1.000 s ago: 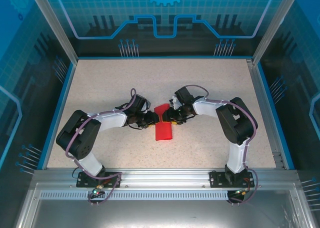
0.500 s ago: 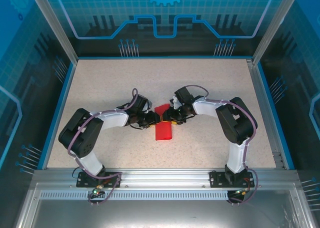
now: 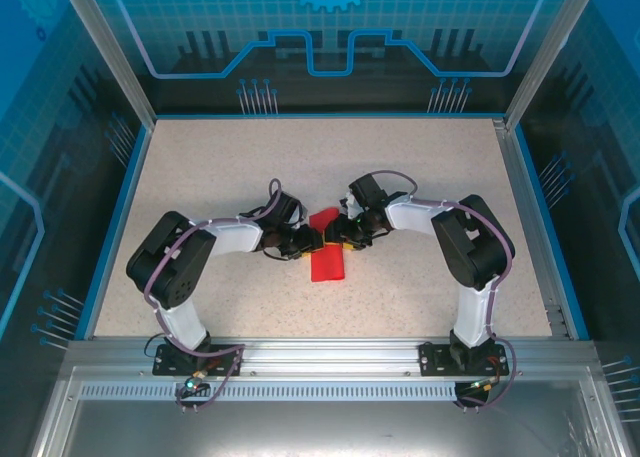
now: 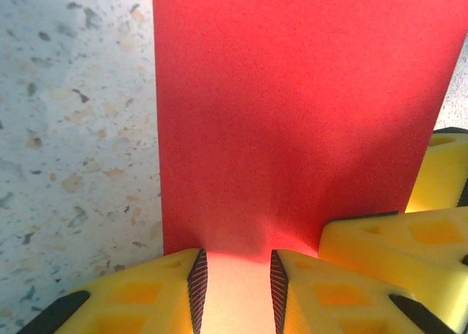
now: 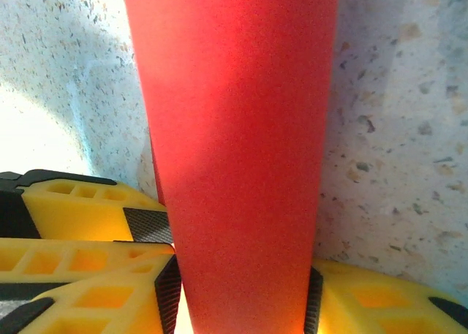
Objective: Fold a paper plane with a square sheet of paper (pick it up from the middle)
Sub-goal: Hold the square sheet of paper at the center of the table.
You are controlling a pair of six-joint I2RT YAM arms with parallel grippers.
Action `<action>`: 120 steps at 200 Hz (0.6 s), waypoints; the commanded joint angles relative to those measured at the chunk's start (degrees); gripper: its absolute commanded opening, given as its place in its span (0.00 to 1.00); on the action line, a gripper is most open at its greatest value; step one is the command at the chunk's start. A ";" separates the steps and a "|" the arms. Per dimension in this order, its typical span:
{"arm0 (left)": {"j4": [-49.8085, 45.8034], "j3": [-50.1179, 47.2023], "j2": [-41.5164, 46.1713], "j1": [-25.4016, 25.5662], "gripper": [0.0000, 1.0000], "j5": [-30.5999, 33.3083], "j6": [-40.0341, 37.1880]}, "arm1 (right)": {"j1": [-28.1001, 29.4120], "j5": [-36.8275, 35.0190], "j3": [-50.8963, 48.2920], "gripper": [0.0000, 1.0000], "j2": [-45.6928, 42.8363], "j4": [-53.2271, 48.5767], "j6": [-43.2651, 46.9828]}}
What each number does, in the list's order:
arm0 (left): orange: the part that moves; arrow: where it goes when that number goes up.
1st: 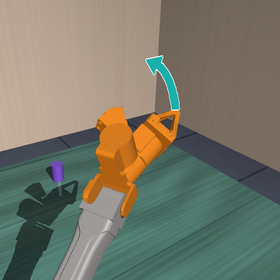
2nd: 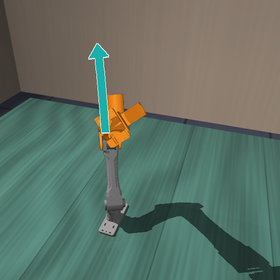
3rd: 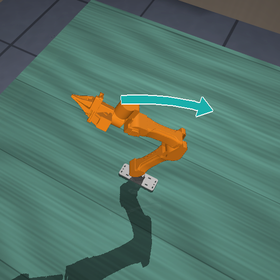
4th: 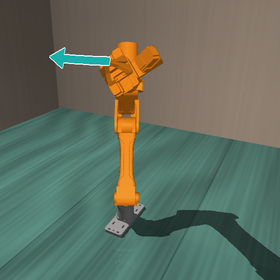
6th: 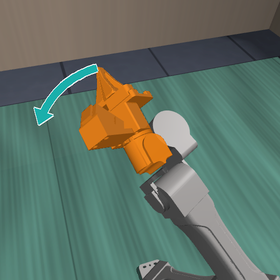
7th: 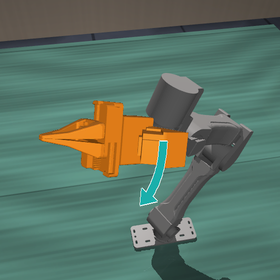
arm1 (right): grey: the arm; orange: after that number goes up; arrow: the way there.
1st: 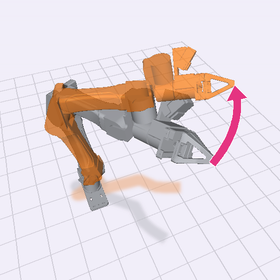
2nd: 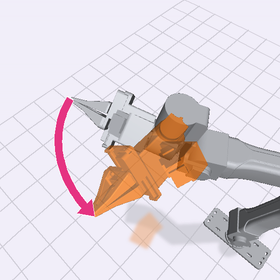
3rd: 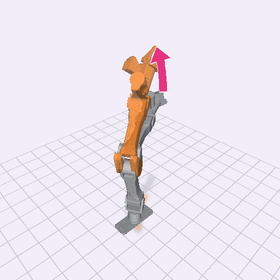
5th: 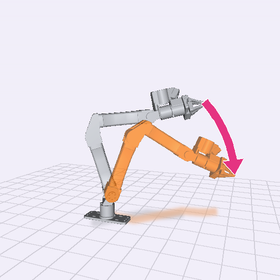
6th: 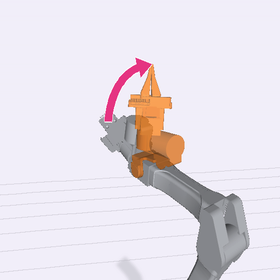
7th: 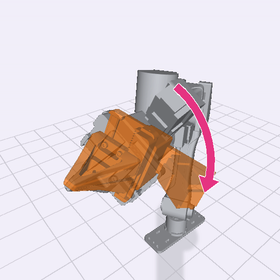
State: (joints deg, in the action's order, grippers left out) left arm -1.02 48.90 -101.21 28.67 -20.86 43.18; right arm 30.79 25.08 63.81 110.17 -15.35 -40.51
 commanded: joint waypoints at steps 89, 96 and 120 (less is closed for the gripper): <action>-0.75 1.34 -2.86 0.44 0.32 -0.76 -2.66 | -1.28 -4.33 -1.83 0.58 -3.90 -3.59 2.63; -0.76 1.40 -2.83 0.43 0.33 -0.85 -2.65 | -1.66 -4.08 -2.02 0.57 -4.00 -3.37 2.59; -1.00 1.64 -2.68 0.45 0.33 -0.96 -2.70 | -2.40 -2.93 -2.25 0.54 -4.73 -2.76 2.60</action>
State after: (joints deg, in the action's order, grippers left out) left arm -0.73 49.80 -102.30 28.58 -21.50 41.87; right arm 29.50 22.48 62.37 107.53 -16.78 -38.96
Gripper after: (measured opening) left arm 0.325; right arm 0.548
